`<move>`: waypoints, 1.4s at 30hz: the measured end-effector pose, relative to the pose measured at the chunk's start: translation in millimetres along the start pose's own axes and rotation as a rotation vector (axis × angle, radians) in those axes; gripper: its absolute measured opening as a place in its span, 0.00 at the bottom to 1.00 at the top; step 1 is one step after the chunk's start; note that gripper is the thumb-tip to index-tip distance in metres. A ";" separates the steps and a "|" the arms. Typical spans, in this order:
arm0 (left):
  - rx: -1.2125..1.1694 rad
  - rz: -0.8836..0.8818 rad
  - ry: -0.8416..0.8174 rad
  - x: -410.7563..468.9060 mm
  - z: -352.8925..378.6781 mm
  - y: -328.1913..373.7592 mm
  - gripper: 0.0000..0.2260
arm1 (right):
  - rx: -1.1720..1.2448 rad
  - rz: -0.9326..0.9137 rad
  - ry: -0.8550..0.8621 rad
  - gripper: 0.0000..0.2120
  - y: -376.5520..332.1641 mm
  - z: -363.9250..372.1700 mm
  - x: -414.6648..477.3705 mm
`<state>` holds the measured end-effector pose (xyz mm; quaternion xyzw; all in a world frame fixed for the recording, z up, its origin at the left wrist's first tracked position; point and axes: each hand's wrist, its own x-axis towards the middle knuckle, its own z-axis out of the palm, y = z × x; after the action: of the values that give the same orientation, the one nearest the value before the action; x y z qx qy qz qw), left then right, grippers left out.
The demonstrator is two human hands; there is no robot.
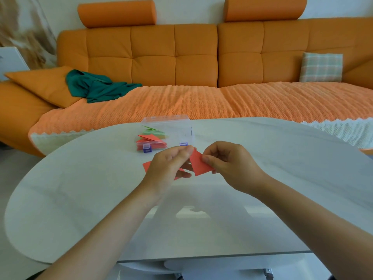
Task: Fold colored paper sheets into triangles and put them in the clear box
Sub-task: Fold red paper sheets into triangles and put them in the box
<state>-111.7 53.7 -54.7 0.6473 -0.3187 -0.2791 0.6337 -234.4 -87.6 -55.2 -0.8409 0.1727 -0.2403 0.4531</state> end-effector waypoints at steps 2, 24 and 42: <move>0.044 0.027 0.025 0.0 1.0 -0.6 0.09 | 0.005 -0.003 0.004 0.04 -0.8 -0.8 -0.4; 0.149 0.101 -0.075 1.4 -11.4 3.2 0.07 | 0.119 0.250 -0.234 0.07 -7.3 -18.5 2.5; 0.696 0.017 -0.092 7.3 -5.2 -27.7 0.03 | -0.340 0.281 -0.283 0.06 18.6 -2.0 3.9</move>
<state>-101.4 51.3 -81.8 0.8086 -0.4282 -0.1774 0.3624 -233.7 -100.8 -69.0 -0.8980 0.2607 -0.0223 0.3538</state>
